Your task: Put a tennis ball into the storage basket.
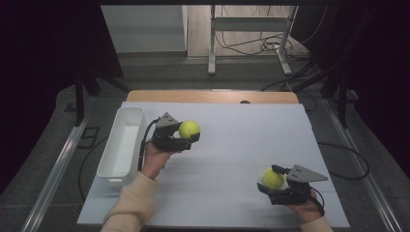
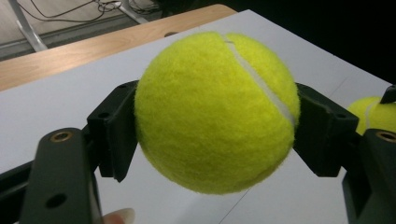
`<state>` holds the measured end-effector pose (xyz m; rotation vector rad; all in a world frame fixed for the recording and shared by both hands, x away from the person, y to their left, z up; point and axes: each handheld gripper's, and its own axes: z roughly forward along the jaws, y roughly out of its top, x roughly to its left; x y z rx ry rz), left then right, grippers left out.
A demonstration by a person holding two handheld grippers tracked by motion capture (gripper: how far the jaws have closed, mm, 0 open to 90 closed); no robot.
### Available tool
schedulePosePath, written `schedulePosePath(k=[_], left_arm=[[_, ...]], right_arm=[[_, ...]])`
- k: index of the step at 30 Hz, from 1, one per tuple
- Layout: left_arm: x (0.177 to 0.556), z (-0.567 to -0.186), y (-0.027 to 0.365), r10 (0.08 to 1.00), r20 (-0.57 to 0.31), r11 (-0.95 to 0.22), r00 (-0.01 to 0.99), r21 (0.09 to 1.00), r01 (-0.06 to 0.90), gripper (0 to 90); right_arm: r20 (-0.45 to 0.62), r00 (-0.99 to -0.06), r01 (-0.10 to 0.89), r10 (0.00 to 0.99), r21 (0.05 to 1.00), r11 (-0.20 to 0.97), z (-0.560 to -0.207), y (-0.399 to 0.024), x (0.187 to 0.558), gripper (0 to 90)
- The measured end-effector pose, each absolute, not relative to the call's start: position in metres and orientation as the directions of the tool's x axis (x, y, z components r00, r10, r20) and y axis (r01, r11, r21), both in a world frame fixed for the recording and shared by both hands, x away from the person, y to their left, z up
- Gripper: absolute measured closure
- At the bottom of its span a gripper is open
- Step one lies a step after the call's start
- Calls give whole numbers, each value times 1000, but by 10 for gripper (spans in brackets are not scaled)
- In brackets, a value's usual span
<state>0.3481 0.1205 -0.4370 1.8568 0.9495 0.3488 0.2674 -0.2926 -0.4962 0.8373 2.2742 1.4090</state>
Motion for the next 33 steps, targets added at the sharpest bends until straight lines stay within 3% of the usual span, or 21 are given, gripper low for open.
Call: schedulePosePath(k=[33], left_arm=[[345, -420, 152, 771, -176, -155, 612, 880, 449, 254]], right_arm=[[16, -769, 302, 639, 890, 341, -496, -293, 267, 129]])
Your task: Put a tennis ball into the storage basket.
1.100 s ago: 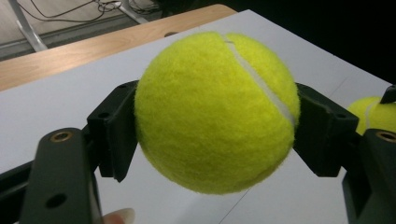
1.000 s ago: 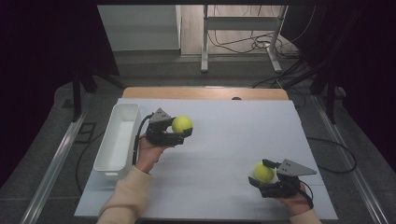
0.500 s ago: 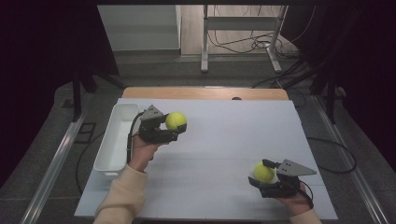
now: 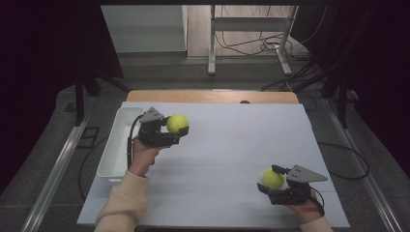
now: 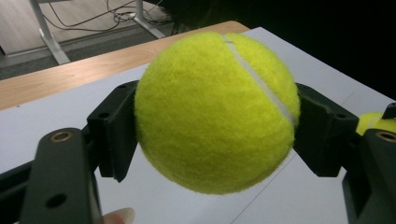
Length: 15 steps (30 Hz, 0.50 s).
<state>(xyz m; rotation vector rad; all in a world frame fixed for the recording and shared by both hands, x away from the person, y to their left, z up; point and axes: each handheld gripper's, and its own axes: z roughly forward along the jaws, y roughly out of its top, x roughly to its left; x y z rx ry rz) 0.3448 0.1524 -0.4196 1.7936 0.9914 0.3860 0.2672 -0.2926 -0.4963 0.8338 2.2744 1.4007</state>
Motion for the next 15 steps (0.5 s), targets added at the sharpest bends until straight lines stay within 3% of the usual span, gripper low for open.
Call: schedulePosePath(k=[15], left_arm=[[345, -417, 168, 795, -181, -126, 579, 884, 450, 254]], right_arm=[[15, -768, 301, 640, 890, 341, -496, -292, 267, 129]])
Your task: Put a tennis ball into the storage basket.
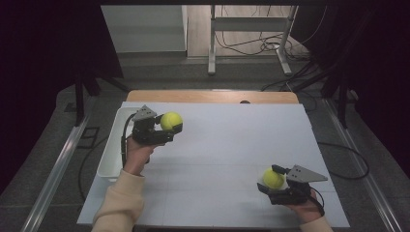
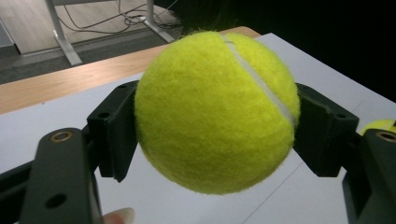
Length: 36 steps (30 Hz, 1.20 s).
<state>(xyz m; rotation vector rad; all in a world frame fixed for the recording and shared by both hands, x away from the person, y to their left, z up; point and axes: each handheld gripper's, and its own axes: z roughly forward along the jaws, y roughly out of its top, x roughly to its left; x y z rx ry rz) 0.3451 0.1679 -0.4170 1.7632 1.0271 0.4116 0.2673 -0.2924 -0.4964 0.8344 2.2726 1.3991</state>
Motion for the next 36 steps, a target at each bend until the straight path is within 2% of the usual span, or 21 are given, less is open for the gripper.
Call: schedulePosePath(k=[36], left_arm=[[343, -410, 205, 840, -201, -60, 505, 889, 453, 253]], right_arm=[[16, -769, 302, 639, 890, 341, -496, -292, 267, 130]])
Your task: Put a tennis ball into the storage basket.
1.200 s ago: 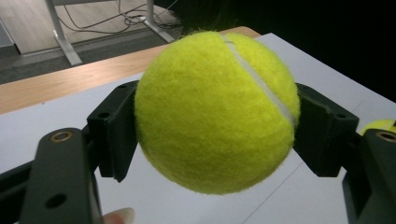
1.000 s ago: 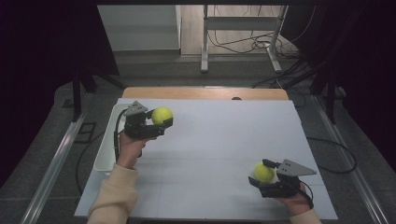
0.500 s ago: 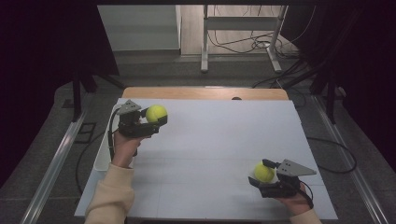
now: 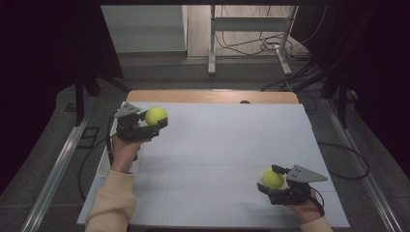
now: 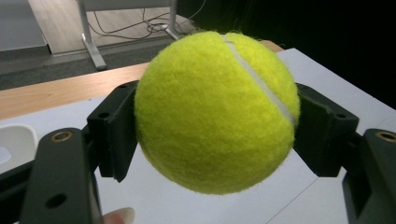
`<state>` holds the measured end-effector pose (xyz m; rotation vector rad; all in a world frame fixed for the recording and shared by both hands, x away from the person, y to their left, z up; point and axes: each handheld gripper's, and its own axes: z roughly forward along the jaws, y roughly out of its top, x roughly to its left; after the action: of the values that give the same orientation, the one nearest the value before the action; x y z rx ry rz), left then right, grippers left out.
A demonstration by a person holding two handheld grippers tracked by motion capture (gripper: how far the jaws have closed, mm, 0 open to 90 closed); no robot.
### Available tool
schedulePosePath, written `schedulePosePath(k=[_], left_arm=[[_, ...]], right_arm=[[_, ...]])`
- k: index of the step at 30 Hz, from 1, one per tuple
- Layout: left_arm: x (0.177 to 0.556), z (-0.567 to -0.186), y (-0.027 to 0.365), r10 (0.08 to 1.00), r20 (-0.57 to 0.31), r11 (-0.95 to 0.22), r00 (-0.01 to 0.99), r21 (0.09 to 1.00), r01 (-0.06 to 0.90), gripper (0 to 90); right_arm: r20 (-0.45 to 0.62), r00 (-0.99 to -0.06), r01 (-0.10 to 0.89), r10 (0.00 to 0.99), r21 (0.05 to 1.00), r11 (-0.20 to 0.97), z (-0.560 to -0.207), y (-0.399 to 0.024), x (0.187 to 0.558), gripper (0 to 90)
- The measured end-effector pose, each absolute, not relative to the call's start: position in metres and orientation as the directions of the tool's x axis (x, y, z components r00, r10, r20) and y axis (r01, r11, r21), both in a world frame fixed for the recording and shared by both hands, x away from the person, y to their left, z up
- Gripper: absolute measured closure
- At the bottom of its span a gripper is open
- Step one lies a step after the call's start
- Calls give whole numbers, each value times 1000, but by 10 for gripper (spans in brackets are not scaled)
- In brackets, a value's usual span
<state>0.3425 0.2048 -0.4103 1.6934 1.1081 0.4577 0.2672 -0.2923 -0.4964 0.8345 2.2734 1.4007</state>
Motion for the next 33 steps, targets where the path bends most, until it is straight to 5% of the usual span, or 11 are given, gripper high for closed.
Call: schedulePosePath(k=[33], left_arm=[[341, -411, 236, 881, -206, -22, 426, 881, 472, 253]], right_arm=[[15, -769, 301, 640, 891, 341, -496, -292, 267, 130]])
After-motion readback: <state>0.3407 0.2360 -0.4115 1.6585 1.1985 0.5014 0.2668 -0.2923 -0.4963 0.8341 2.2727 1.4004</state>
